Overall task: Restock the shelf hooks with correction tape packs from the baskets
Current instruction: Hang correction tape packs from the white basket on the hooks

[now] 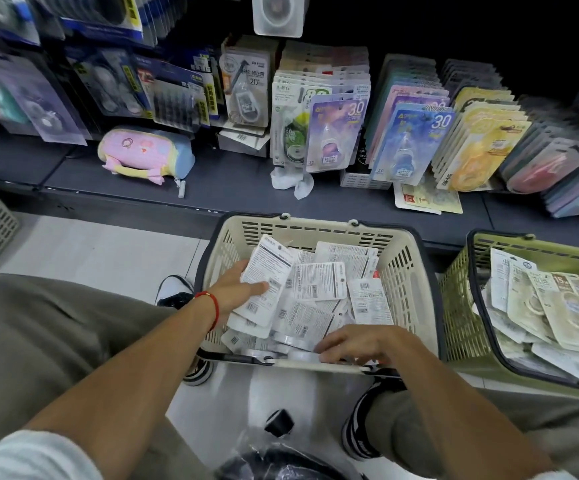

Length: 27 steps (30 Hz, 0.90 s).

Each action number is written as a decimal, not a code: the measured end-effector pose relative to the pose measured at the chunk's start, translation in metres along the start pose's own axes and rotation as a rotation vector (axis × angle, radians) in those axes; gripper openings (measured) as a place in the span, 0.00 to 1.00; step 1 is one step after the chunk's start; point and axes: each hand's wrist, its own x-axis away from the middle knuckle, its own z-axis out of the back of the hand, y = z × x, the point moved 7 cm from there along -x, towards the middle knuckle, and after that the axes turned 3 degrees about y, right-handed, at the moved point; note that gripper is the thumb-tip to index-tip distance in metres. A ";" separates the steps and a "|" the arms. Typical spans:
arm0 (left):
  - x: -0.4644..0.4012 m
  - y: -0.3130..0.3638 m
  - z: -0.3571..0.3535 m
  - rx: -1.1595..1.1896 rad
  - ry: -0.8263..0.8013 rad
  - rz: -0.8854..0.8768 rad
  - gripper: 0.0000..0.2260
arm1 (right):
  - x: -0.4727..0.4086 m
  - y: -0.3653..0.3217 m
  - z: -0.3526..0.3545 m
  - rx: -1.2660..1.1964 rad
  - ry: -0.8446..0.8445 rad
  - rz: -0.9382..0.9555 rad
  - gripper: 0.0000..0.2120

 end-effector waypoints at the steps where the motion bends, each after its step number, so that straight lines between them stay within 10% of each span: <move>1: 0.000 0.000 -0.002 -0.010 -0.018 0.001 0.27 | 0.002 0.000 -0.001 -0.049 -0.009 -0.016 0.21; 10: 0.000 0.004 -0.007 0.000 -0.028 -0.004 0.25 | 0.031 -0.013 0.013 0.039 -0.058 0.018 0.22; 19: 0.025 0.030 -0.048 -0.289 -0.248 -0.093 0.20 | 0.068 -0.061 0.087 -0.045 0.380 0.282 0.12; 27: 0.036 0.038 -0.063 -0.050 -0.401 -0.152 0.33 | 0.083 -0.103 0.109 0.077 0.915 0.419 0.29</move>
